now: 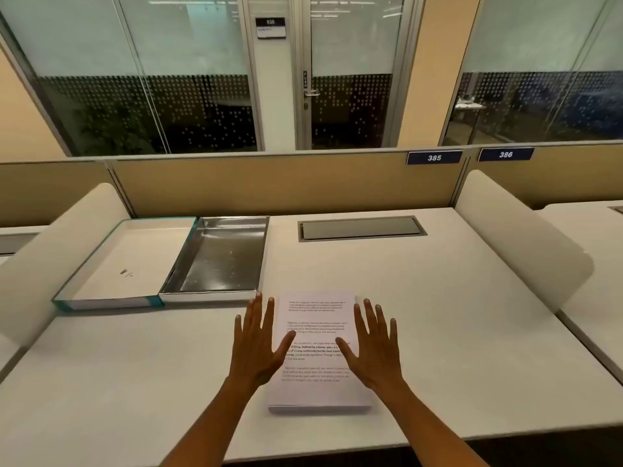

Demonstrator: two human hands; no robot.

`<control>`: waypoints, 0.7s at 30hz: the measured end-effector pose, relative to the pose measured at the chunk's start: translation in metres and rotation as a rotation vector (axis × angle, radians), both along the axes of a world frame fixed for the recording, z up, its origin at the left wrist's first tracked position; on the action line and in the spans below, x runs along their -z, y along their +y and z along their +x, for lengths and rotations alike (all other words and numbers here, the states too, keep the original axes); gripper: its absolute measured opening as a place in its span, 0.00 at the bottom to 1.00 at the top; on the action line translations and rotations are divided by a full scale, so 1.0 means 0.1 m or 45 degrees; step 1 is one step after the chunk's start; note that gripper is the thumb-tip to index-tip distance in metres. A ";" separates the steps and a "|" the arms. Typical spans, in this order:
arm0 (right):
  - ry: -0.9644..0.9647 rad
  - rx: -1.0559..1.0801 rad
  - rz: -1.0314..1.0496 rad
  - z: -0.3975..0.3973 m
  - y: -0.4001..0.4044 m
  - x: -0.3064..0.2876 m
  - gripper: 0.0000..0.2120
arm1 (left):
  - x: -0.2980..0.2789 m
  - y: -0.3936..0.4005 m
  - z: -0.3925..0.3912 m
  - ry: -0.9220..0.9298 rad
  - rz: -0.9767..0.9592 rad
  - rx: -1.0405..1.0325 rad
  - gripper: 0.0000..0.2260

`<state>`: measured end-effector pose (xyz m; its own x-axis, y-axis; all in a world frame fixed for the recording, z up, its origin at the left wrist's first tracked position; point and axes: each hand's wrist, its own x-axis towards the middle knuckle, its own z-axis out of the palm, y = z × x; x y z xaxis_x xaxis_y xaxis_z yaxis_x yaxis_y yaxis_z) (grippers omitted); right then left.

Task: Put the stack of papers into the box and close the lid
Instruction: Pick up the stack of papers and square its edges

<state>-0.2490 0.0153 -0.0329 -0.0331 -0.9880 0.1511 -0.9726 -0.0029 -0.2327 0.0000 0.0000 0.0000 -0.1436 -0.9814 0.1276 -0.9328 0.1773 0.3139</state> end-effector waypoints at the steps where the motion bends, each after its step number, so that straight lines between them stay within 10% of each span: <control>1: -0.010 0.011 0.046 0.00 0.04 0.02 0.42 | 0.04 0.03 -0.02 0.016 0.046 -0.018 0.43; 12: -0.186 0.154 0.391 0.10 0.37 0.34 0.40 | 0.54 0.27 -0.26 0.507 0.584 -0.201 0.37; 21: -0.462 0.353 0.430 0.28 0.23 0.27 0.38 | 0.47 0.21 -0.49 0.732 0.513 -0.496 0.38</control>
<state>-0.2209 0.0387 -0.0604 -0.2887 -0.9264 -0.2415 -0.7841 0.3736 -0.4956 -0.0491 0.0212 -0.0472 0.1990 -0.9339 -0.2971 -0.5773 -0.3567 0.7345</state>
